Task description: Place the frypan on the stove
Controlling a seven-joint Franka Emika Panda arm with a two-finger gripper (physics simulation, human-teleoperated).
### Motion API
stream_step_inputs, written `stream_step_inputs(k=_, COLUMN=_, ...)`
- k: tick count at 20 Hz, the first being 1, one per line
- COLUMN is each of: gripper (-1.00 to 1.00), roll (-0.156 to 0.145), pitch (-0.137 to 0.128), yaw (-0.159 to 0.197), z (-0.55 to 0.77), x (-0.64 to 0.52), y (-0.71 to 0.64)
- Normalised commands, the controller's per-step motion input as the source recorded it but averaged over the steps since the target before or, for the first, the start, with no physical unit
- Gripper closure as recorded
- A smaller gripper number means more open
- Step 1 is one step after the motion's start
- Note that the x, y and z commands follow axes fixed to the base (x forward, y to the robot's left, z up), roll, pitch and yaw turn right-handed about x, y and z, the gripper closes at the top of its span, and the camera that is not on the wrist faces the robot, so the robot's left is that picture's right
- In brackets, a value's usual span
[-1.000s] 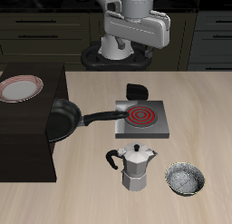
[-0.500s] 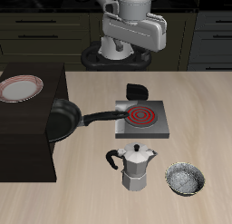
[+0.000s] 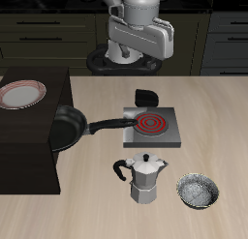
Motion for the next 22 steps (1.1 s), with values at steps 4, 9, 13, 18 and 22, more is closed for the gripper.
stream_step_inputs(k=4, gripper=-1.0, roll=-0.02, pitch=0.013, yaw=-0.02, z=-0.13, x=0.08, y=-0.03)
stream_step_inputs(k=9, gripper=-1.0, roll=-0.008, pitch=0.008, yaw=0.01, z=-0.17, x=0.09, y=0.0)
stream_step_inputs(k=13, gripper=-1.0, roll=-0.014, pitch=0.019, yaw=0.011, z=-0.24, x=0.16, y=0.01)
stream_step_inputs(k=18, gripper=-1.0, roll=0.001, pitch=0.003, yaw=-0.007, z=-0.13, x=0.08, y=0.02)
stream_step_inputs(k=22, gripper=-1.0, roll=-0.005, pitch=0.023, yaw=-0.034, z=-0.24, x=0.13, y=0.01)
